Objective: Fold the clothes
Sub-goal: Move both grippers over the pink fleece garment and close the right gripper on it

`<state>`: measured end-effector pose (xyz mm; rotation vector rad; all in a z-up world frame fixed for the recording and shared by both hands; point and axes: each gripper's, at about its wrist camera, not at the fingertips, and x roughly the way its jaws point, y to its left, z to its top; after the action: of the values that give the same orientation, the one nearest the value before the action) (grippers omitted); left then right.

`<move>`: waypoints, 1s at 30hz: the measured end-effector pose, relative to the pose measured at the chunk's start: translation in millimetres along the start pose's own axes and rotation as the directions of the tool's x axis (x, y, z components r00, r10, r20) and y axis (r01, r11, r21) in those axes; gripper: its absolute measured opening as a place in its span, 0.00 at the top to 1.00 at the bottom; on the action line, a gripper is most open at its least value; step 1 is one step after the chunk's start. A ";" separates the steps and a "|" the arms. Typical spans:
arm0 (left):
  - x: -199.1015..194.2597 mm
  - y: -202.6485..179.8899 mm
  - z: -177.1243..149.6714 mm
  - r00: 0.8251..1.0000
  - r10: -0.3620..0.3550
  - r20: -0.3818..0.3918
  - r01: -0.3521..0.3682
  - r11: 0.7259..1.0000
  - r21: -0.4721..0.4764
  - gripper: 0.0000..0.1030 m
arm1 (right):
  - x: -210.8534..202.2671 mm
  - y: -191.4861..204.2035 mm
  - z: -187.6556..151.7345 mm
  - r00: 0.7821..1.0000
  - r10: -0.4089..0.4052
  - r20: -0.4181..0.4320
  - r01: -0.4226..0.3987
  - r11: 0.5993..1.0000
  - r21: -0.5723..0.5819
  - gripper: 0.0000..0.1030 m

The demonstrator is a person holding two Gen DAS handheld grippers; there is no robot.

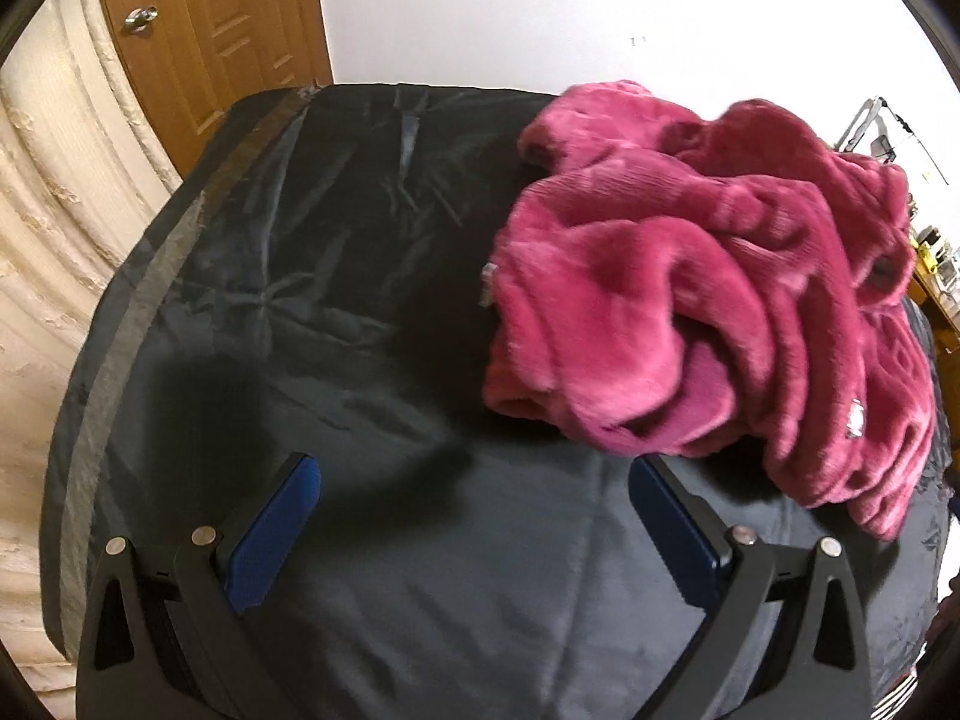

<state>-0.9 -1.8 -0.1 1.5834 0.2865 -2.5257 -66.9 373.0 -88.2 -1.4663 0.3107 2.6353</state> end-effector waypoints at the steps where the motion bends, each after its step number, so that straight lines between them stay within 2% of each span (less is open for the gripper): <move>1: 0.8 3.0 2.4 1.000 0.005 0.002 -0.005 1.000 0.000 0.00 | 1.7 9.2 6.3 1.000 0.016 0.003 -0.016 1.000 -0.010 0.00; 6: 1.8 12.0 18.2 1.000 0.011 0.029 -0.011 1.000 -0.003 0.00 | 3.3 63.2 47.7 0.992 0.113 0.059 -0.110 0.993 -0.053 0.00; 11: 2.3 6.2 36.2 0.999 0.011 0.053 -0.011 1.000 0.003 0.00 | 21.4 117.8 80.8 0.989 0.126 0.080 -0.114 0.983 -0.144 0.00; 13: 0.2 2.7 44.2 0.998 -0.021 0.053 0.020 1.000 0.013 0.00 | 35.7 130.9 88.9 0.991 0.117 0.062 -0.107 0.983 -0.150 0.00; 22: 11.1 -22.8 90.4 0.986 -0.160 0.038 0.159 0.987 0.020 0.00 | 65.3 151.2 100.6 0.986 0.165 -0.004 -0.164 0.980 -0.114 0.00; 30: 40.2 -52.4 135.9 0.991 -0.132 0.015 0.131 0.990 0.053 0.00 | 86.2 172.7 117.5 0.987 0.159 -0.029 -0.161 0.982 -0.099 0.00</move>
<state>-148.7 15.8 25.9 1.6098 0.3369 -2.6654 -243.0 231.7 -79.8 -1.5630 0.3148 2.8009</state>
